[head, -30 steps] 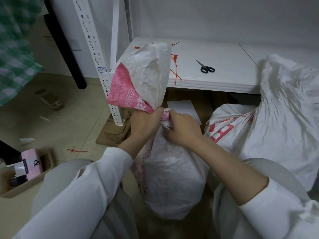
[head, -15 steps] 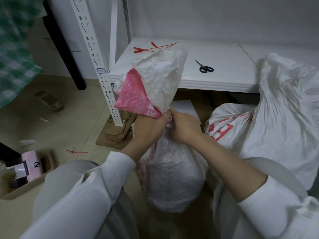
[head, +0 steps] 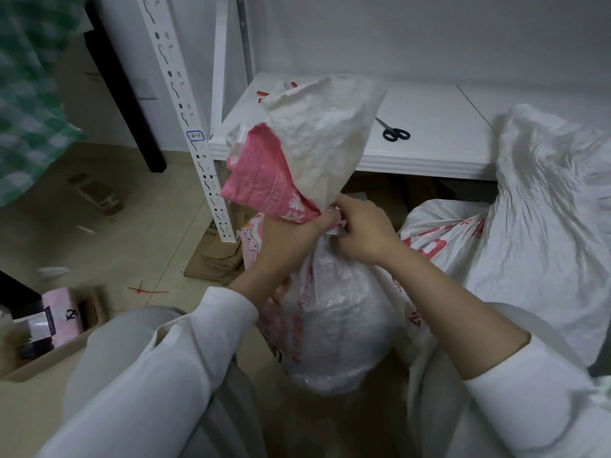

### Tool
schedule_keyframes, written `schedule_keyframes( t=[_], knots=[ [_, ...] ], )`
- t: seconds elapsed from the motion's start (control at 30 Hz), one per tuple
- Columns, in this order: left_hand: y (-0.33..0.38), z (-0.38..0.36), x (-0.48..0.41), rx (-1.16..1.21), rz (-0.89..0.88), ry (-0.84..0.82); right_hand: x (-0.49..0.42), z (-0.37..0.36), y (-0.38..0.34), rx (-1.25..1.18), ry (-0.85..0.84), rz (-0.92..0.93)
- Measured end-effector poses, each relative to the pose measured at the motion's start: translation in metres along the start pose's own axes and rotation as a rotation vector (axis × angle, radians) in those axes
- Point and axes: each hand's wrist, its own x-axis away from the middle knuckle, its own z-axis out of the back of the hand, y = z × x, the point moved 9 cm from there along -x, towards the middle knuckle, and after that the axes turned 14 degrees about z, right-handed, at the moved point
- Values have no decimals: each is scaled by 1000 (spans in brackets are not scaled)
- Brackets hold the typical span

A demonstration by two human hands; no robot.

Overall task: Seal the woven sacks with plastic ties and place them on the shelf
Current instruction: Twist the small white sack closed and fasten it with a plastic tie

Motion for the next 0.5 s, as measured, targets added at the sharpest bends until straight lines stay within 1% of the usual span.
schedule_keyframes(
  t=[0.17, 0.27, 0.33, 0.5],
  knots=[
    [-26, -10, -8, 1, 192, -26, 1, -27, 5, 143, -106, -82],
    [-39, -10, -11, 87, 303, -55, 4, -40, 5, 168, -167, -99],
    [-44, -9, -12, 109, 350, -51, 5, -42, 6, 111, -174, -103],
    [-44, -6, -5, 240, 406, -35, 2, -36, 16, -197, -135, -154]
  ],
)
